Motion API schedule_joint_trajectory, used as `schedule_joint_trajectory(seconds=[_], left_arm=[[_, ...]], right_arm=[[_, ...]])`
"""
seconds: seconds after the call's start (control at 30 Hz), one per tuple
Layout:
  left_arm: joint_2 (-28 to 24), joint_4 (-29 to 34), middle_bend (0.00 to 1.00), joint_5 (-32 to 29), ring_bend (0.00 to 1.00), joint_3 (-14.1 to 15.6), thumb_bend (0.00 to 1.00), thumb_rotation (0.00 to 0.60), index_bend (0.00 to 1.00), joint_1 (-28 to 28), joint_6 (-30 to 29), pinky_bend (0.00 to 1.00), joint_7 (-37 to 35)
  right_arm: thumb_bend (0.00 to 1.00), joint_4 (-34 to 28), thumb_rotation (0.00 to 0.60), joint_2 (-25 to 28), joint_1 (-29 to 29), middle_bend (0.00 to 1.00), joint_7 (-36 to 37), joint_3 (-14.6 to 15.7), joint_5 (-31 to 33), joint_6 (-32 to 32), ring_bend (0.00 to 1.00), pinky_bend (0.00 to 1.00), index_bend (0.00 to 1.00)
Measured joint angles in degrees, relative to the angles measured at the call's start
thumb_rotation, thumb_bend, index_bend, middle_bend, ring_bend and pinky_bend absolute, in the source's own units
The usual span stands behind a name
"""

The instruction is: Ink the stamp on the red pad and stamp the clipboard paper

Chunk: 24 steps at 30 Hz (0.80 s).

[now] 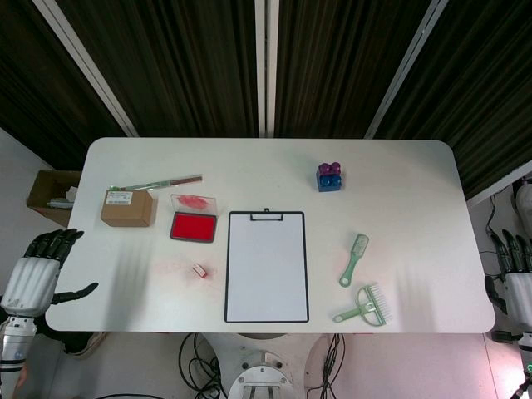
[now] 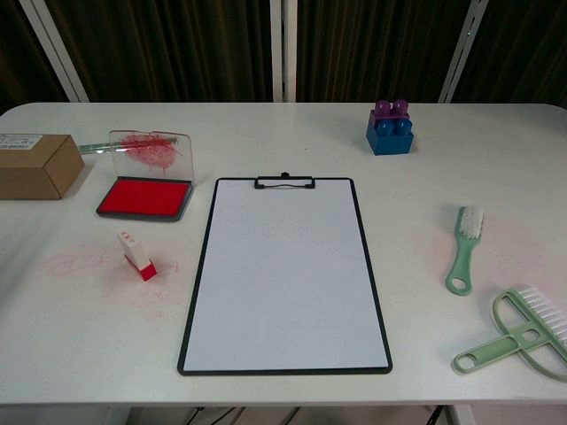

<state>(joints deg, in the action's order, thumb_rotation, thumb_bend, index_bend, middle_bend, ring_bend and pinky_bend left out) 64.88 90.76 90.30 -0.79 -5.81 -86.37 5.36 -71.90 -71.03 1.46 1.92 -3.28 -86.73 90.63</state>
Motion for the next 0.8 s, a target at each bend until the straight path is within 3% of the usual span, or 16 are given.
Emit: schedule_joint_trajectory(seconds=[0.53,0.73,0.8], left_arm=[[0.66,-1.2,0.15,1.68,0.13,0.16,0.05,0.422,0.15,-0.43,-0.48,0.17,-1.33],[0.51,-0.27,0.15,3.42,0.13,0.87,0.05,0.599,0.15,-0.85,-0.29,0.21,-1.26],[0.17,1.22,0.15,4.37,0.14,1.2,0.05,0.6,0.15,-1.21,0.01,0.27,-1.74]], right_arm=[[0.35,0.11,0.6,-0.04,-0.44,0.0,0.2,-0.34,0.49,-0.42,0.0,0.0,0.0],[0.35,-0.09,0.6,0.3,-0.39,0.0,0.21,-0.55,0.74,-0.81,0.0,0.0,0.0],[0.35,-0.11,0.6,0.56,-0.48,0.0,0.31,-0.66,0.88,-0.76,0.0,0.0,0.0]])
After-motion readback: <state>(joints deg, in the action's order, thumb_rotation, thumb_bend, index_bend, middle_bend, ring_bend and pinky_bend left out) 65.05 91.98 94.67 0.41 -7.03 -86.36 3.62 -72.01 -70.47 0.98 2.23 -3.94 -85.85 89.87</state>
